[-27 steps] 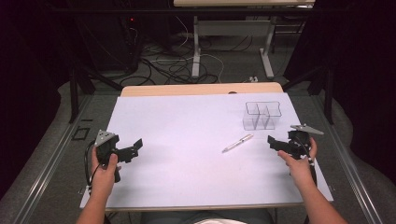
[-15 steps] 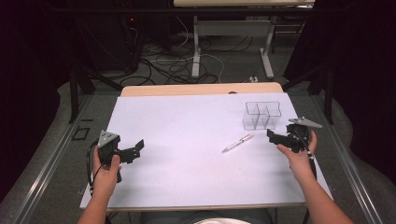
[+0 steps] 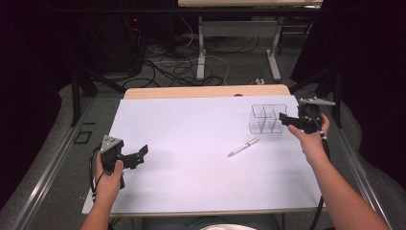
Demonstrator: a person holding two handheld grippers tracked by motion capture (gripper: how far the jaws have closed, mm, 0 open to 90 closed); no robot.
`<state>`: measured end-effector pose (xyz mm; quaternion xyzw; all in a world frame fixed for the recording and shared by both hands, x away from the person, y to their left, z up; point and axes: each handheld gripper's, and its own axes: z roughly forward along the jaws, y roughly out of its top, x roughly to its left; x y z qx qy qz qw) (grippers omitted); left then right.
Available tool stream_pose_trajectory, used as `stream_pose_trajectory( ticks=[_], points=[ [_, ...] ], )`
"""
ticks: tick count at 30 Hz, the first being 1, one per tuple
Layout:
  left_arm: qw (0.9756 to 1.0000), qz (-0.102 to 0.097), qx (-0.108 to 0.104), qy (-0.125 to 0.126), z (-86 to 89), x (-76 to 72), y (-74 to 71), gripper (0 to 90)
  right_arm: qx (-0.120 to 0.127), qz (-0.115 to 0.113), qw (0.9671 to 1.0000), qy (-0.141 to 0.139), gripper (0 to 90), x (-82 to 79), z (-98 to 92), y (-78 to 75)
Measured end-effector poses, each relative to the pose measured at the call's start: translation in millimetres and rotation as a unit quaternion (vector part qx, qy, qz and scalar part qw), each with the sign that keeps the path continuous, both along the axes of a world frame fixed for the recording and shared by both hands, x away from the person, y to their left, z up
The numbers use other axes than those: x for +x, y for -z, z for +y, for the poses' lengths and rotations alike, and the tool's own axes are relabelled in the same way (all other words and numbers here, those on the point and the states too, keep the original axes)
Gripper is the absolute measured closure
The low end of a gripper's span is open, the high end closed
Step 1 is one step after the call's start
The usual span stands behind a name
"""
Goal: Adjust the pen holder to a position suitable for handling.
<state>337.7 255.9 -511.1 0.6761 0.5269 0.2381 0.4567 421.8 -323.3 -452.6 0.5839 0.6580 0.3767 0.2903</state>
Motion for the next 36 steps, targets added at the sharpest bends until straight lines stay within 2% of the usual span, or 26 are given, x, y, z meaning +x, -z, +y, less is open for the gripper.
stream_pose_trajectory(
  ticks=[3,4,5,11,18,23,36],
  points=[
    [1.0,-0.001,0.003,0.002,-0.9,0.2,0.1,0.0,-0.009,0.001,1.0,0.0,30.9,5.9,1.1,-4.2],
    [1.0,-0.001,0.003,0.003,-1.1,0.1,0.1,0.0,-0.013,0.0,0.9999,0.001,33.9,8.5,1.3,-5.8],
    [1.0,0.0,0.004,0.003,-1.2,0.0,0.1,0.0,-0.019,0.002,0.9998,0.001,40.8,13.4,0.3,-8.3],
    [1.0,0.004,0.004,0.005,-1.7,1.2,1.6,0.0,-0.025,0.008,0.9995,0.016,58.3,28.6,-2.7,-13.2],
    [0.9999,0.008,0.005,0.004,-1.6,1.9,2.6,0.0,-0.037,0.028,0.9986,0.026,74.1,46.6,-13.1,-8.6],
    [1.0,0.006,0.005,0.004,-1.6,2.6,3.7,0.0,-0.038,0.041,0.9981,0.027,81.9,55.2,-17.0,0.1],
    [0.9999,0.011,0.008,0.007,-0.9,3.3,5.4,0.0,-0.038,0.083,0.9954,0.03,89.3,72.2,-20.1,23.1]
  ],
)
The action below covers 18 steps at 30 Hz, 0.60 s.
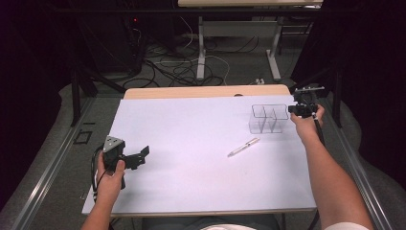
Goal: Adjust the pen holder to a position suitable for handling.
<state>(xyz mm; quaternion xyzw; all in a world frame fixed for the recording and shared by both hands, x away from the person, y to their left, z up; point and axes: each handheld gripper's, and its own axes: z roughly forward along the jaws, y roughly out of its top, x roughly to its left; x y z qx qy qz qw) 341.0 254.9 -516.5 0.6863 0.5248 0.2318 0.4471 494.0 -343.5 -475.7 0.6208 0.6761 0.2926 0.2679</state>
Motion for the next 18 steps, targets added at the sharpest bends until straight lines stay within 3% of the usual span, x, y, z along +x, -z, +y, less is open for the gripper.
stream_pose_trajectory(
  ticks=[7,14,18],
  points=[
    [1.0,0.003,-0.002,0.0,0.0,0.2,0.4,0.0,0.002,0.012,0.9999,-0.003,89.8,1.2,0.1,10.6],
    [1.0,0.003,0.0,0.001,-0.7,0.9,0.7,0.0,0.016,0.007,0.9998,-0.012,90.0,0.6,0.4,12.5],
    [1.0,0.005,0.001,0.003,-1.7,1.6,1.0,0.0,0.001,0.005,0.9999,-0.014,90.0,0.4,4.3,12.8]
  ],
)
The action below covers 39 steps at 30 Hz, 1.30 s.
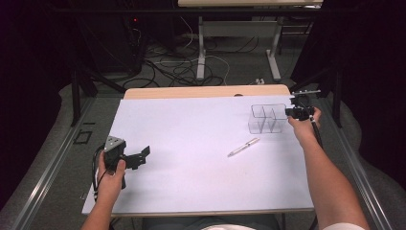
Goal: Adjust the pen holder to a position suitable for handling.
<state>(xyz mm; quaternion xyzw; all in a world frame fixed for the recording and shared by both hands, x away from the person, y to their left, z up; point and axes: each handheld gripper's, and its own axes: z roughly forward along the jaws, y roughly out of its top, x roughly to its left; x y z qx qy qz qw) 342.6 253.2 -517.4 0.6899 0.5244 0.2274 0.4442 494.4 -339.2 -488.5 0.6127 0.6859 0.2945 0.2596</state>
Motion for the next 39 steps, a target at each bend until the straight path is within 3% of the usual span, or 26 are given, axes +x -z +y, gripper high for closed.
stream_pose_trajectory(
  ticks=[7,16,39],
  points=[
    [1.0,-0.001,0.0,0.001,-1.0,0.6,0.2,0.1,-0.005,-0.002,1.0,-0.008,90.0,-0.9,6.7,0.2],
    [1.0,-0.001,-0.001,0.001,-0.9,0.5,-0.1,0.0,-0.01,-0.006,0.9994,-0.033,90.0,-3.1,28.9,1.1],
    [1.0,-0.002,-0.001,0.003,-0.4,0.9,-0.2,0.0,0.03,0.004,0.9966,-0.077,90.0,-15.7,97.2,2.9]
  ],
)
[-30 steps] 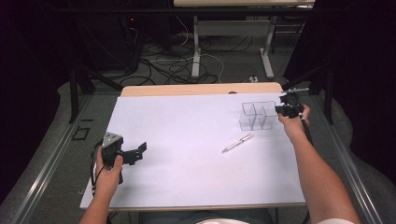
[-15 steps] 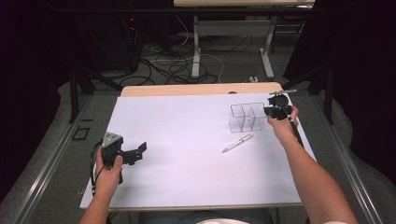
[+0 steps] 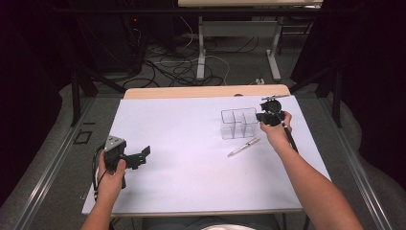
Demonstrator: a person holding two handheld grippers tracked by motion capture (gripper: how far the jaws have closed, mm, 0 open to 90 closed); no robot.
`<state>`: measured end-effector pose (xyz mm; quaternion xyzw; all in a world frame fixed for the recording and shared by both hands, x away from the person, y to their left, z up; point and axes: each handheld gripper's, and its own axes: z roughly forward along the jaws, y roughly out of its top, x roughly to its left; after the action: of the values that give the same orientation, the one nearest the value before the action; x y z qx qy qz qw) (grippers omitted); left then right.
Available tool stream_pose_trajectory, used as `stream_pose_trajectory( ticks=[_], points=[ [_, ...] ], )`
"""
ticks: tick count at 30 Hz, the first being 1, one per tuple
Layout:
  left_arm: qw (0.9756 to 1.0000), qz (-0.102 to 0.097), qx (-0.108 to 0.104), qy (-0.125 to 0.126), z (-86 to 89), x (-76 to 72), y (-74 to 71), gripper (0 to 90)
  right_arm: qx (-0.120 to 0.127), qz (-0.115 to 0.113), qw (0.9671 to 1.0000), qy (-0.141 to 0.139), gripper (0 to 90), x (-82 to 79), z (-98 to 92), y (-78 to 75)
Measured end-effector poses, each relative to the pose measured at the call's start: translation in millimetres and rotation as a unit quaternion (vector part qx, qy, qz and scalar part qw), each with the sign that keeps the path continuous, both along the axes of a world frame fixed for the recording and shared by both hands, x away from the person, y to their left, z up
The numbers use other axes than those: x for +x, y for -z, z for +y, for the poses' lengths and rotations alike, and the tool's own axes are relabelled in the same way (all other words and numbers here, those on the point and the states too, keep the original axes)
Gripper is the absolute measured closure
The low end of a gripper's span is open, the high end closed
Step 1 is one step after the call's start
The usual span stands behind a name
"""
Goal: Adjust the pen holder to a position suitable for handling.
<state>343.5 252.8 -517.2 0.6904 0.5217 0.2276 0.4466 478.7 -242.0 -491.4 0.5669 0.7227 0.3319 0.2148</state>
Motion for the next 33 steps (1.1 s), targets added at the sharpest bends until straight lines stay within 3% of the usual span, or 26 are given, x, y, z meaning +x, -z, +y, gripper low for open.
stream_pose_trajectory(
  ticks=[10,19,22,33],
  points=[
    [1.0,0.002,-0.001,0.0,0.3,-0.3,-0.1,0.0,0.03,0.011,0.999,-0.03,90.0,-11.3,31.8,1.7],
    [1.0,0.001,0.001,0.001,-0.2,-0.2,-0.1,0.0,0.039,0.017,0.9969,-0.066,89.9,-17.4,58.0,5.4],
    [1.0,0.002,0.0,0.001,0.1,-0.2,-0.1,0.0,0.03,0.018,0.996,-0.082,89.6,-20.2,68.3,7.2],
    [1.0,0.002,0.0,0.001,1.0,-0.6,-0.4,0.0,0.036,0.012,0.995,-0.092,89.1,-20.5,87.3,9.8]
  ],
)
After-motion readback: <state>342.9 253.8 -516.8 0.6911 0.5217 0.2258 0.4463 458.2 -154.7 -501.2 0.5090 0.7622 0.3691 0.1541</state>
